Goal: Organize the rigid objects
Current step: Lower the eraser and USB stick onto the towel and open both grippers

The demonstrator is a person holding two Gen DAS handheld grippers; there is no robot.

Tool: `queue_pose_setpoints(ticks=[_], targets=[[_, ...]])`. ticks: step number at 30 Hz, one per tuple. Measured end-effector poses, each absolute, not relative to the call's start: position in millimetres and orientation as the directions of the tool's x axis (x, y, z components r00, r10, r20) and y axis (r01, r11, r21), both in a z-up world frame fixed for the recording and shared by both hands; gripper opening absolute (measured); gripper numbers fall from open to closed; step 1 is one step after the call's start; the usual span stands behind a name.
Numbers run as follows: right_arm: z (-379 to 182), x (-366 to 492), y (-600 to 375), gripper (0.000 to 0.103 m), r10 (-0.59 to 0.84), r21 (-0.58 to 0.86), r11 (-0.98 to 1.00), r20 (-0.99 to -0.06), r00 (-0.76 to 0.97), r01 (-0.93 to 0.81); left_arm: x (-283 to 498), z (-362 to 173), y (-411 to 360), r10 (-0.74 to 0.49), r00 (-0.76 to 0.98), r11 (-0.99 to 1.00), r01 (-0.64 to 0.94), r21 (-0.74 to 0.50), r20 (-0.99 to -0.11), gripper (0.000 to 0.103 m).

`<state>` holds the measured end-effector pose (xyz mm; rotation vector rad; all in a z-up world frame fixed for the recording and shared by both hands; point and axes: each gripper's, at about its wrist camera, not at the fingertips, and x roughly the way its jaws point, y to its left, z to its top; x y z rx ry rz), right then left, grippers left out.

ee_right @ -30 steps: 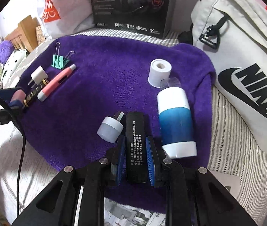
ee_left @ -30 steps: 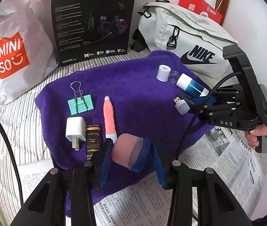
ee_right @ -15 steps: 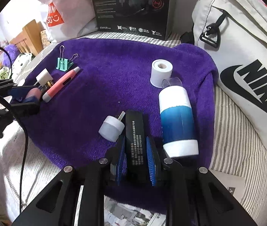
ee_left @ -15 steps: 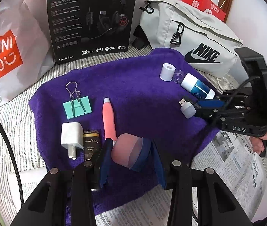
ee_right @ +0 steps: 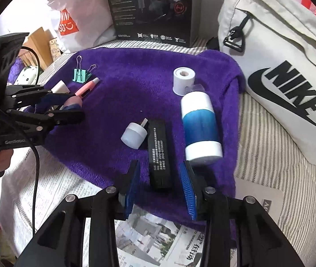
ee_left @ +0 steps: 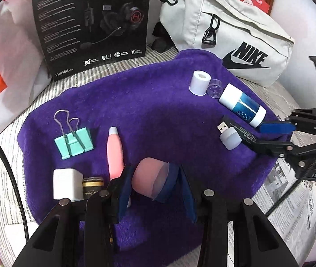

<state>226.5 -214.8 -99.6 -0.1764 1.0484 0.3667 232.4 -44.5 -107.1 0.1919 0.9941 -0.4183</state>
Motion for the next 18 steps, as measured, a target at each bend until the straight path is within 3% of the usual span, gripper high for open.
queue_pose_setpoints(ticks=[10,12,14,18], targets=[[-103.4,226.9,-224.2,0.038,0.248,0.094,0.936,-0.860,0.445,-0.340,233.7,-115.4,-55.4,-0.219,0.469,0.899,0.438,0.010,-0.856,0.040],[-104.4,228.0,-224.8,0.039,0.251,0.102,0.937,-0.860,0.444,-0.333,232.5,-115.3,-55.7,-0.219,0.462,0.900,0.435,0.005,-0.859,0.044],[-104.9,228.5,-225.0,0.039,0.250,0.105,0.939,-0.861,0.444,-0.326,228.7,-116.1,-59.4,-0.217,0.448,0.893,0.450,0.009,-0.867,0.057],[-104.5,228.0,-224.8,0.039,0.239,0.097,0.943,-0.864,0.443,-0.318,221.9,-115.8,-61.7,-0.200,0.450,0.897,0.441,0.023,-0.870,0.059]])
